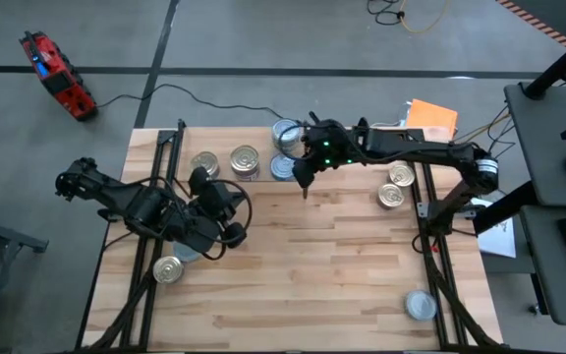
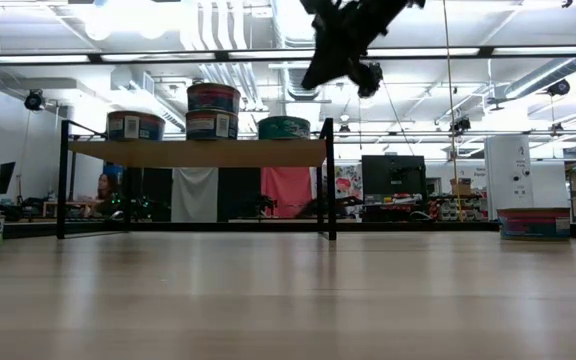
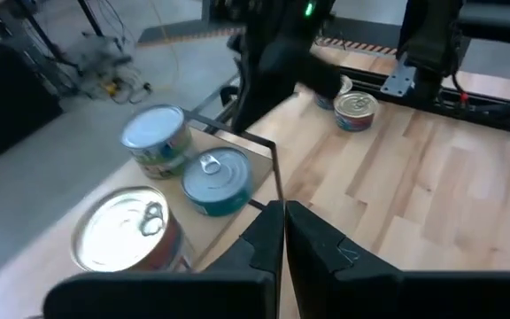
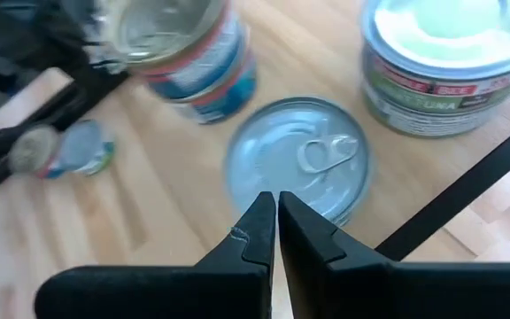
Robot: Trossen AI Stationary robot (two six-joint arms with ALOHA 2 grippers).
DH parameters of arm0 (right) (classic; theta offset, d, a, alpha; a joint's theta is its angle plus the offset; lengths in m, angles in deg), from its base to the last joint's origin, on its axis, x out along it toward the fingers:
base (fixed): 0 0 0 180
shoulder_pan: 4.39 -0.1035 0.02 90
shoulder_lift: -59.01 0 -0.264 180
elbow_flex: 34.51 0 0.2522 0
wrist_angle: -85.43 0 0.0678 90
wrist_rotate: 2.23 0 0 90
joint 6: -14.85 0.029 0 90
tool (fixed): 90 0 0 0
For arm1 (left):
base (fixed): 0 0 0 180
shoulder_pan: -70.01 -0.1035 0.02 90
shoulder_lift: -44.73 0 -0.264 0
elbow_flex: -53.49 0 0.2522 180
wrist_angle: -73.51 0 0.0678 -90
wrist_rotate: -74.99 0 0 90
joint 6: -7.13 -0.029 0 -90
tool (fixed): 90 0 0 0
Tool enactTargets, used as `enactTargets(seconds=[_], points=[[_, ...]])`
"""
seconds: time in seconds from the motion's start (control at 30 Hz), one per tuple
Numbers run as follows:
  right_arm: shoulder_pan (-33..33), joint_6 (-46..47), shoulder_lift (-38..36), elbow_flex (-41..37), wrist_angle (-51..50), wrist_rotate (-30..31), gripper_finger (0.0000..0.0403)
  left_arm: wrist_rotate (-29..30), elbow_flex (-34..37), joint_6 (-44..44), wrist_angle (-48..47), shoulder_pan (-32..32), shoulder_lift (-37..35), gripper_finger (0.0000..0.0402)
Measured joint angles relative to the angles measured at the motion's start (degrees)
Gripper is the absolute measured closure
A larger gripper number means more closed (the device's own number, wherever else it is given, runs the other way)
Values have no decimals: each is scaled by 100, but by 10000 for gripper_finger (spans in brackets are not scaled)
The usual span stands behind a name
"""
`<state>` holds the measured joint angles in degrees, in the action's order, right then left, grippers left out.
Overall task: Stack canned seafood by type on shelf
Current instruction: Move the green tuna can to the center of the table
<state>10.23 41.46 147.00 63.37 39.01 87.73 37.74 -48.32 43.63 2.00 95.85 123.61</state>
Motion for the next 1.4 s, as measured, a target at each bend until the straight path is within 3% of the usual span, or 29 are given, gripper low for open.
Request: enactTargets(seconds=[0.17, 0.53, 0.73, 0.97, 1.1, 1.27, 1.4], points=[[-296, -77, -468, 0, -321, -41, 394, -624, 2, 270, -63, -2, 0, 401], [-1185, 21, -1112, 0, -1246, 3, 394, -3055, 76, 1583, -1364, 2, 0, 401], [-1536, 250, -1126, -38, -1354, 11, 394, -3235, 366, 1853, -1815, 37, 0, 401], [-1803, 313, -1126, -199, -1388, 54, 394, -3364, 1344, 2624, -1767, 35, 1, 401], [-1850, 414, -1126, -298, -1382, 208, 394, -3840, 2072, 3337, -1636, 35, 2, 401], [-1850, 559, -1125, -477, -1376, 220, 394, -4780, 2999, 5026, -1654, 20, 2, 401], [-1850, 645, -1122, -584, -1335, 222, 394, -4944, 3596, 5599, -1279, 32, 2, 401]])
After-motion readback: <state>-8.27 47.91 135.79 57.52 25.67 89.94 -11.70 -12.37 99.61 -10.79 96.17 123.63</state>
